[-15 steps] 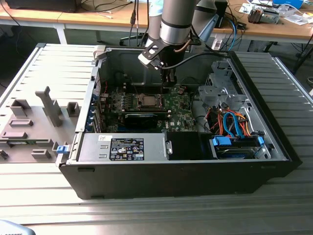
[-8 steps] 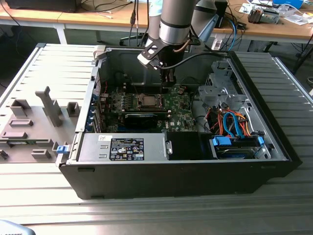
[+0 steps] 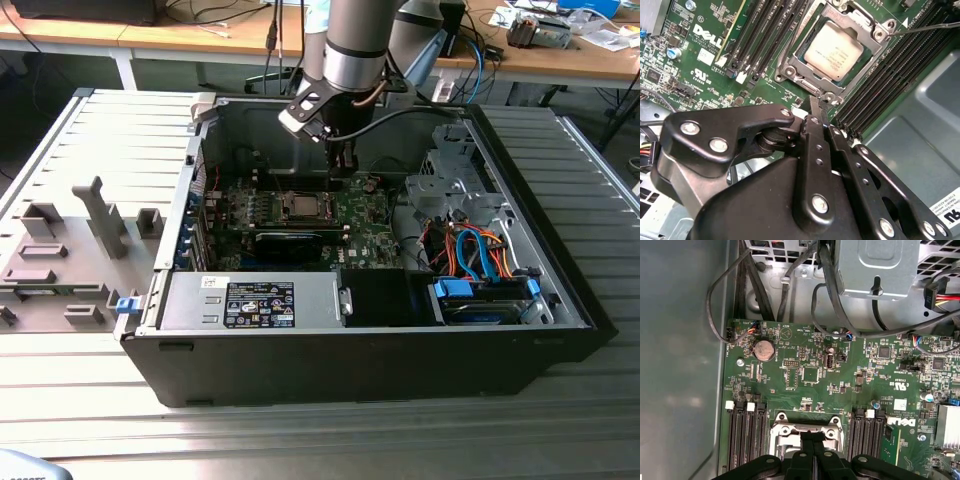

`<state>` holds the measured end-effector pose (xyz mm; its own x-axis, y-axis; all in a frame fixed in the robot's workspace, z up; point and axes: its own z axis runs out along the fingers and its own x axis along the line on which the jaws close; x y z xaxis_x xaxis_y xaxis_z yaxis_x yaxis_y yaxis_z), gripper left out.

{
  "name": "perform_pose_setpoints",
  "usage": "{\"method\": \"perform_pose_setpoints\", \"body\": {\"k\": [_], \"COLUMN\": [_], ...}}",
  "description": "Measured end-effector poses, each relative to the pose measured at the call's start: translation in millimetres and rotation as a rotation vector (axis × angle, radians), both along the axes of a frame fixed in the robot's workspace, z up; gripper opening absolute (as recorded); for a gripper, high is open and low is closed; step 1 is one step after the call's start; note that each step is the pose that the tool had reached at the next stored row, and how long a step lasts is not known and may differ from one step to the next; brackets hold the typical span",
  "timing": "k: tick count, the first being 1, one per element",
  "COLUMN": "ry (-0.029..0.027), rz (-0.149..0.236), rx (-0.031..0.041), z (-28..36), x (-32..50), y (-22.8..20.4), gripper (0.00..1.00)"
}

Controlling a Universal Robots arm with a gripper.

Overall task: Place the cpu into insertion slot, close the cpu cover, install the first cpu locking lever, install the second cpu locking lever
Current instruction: 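Close the cpu cover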

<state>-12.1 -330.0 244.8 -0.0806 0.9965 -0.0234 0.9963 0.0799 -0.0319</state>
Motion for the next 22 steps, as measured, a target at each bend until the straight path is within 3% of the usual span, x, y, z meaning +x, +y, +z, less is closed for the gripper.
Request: {"method": "perform_pose_setpoints", "body": {"k": [22], "ry": [0.0000], "rz": [0.000], "rx": [0.0000], "z": [-0.6], "x": [-6.3], "y": [0.0], "gripper": [0.11]}}
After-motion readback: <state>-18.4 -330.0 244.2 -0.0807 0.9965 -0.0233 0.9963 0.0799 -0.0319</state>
